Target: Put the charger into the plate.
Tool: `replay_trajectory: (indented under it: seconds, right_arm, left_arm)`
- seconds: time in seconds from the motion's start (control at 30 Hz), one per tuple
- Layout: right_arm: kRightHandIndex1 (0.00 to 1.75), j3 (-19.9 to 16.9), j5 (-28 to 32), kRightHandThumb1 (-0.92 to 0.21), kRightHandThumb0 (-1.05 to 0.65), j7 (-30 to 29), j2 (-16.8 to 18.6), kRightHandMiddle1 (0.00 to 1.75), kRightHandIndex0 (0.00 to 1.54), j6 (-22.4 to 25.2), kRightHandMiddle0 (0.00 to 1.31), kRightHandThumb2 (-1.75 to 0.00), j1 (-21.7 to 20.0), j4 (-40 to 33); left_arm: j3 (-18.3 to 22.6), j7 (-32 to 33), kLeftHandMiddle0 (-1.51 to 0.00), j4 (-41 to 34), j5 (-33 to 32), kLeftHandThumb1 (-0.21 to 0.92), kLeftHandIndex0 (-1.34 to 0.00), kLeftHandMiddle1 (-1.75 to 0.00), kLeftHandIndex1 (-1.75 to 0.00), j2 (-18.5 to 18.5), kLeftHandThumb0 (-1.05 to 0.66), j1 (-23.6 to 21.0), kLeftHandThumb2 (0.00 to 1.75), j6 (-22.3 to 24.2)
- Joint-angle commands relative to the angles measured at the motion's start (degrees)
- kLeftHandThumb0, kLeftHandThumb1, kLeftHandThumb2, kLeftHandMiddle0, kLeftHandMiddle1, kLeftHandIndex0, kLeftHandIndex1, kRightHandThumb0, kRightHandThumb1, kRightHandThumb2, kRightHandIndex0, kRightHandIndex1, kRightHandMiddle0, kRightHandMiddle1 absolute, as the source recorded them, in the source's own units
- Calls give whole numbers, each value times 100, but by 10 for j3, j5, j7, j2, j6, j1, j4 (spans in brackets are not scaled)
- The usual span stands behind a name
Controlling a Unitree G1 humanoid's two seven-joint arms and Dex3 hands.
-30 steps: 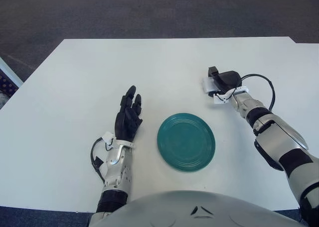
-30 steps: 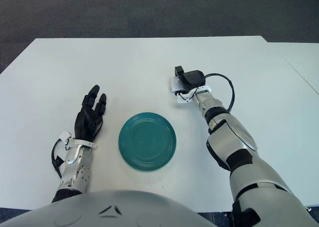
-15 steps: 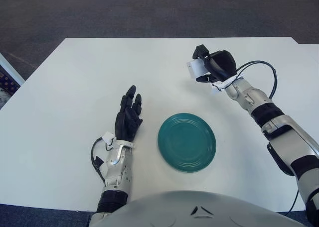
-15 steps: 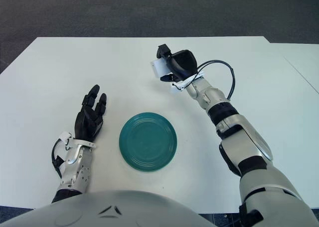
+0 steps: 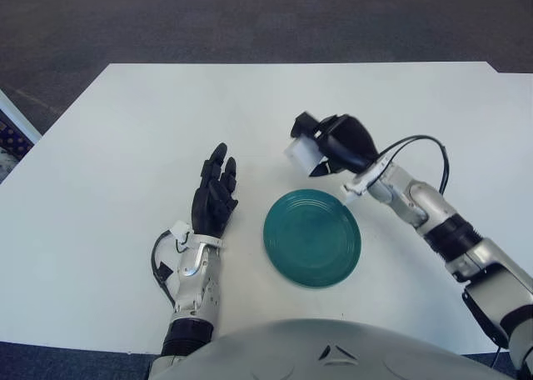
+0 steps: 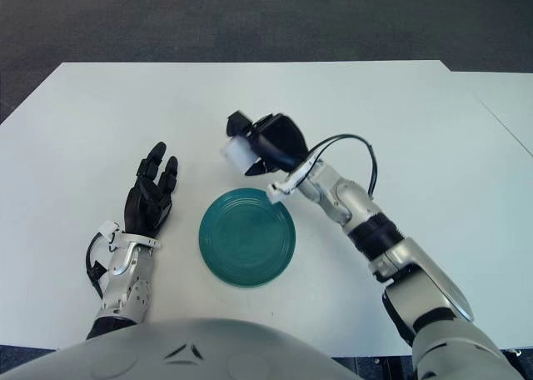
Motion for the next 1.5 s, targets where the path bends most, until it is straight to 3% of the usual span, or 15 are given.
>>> replay_trajectory:
  seconds: [0.0, 0.23, 0.33, 0.7, 0.97, 1.47]
  right_arm:
    - [175, -9, -20, -31, -48, 16, -14, 175, 121, -12, 62, -132, 27, -43]
    - [175, -5, -54, -26, -50, 20, -16, 175, 122, -37, 66, -138, 73, -40]
    - [175, 3, -51, -23, -51, 72, -25, 175, 123, -43, 68, -142, 86, -52]
    - [175, 7, -37, -21, -53, 171, -39, 175, 124, -84, 70, -145, 106, -65]
    - [175, 5, -54, -20, -53, 164, -37, 175, 124, -112, 71, -145, 102, -40]
    - [175, 1, -53, -24, -51, 166, -33, 175, 124, -115, 68, -140, 114, -23]
  left_arm:
    - [4, -10, -13, 37, -5, 92, 0, 0, -40, -10, -101, 33, 95, 16]
    - [6, -18, -10, 29, -11, 92, 0, 0, -33, -16, -101, 42, 94, 15]
    - [3, -26, -9, 25, -7, 92, 0, 0, -33, -13, -101, 41, 95, 11]
    - [0, -10, -12, -3, -3, 92, 0, -1, -40, -15, -102, 51, 96, 38]
    - [-1, -2, -13, -12, -1, 92, 0, -1, -43, -18, -104, 55, 96, 47]
    - [1, -15, -14, -10, -6, 92, 0, 0, -44, -15, -102, 53, 96, 43]
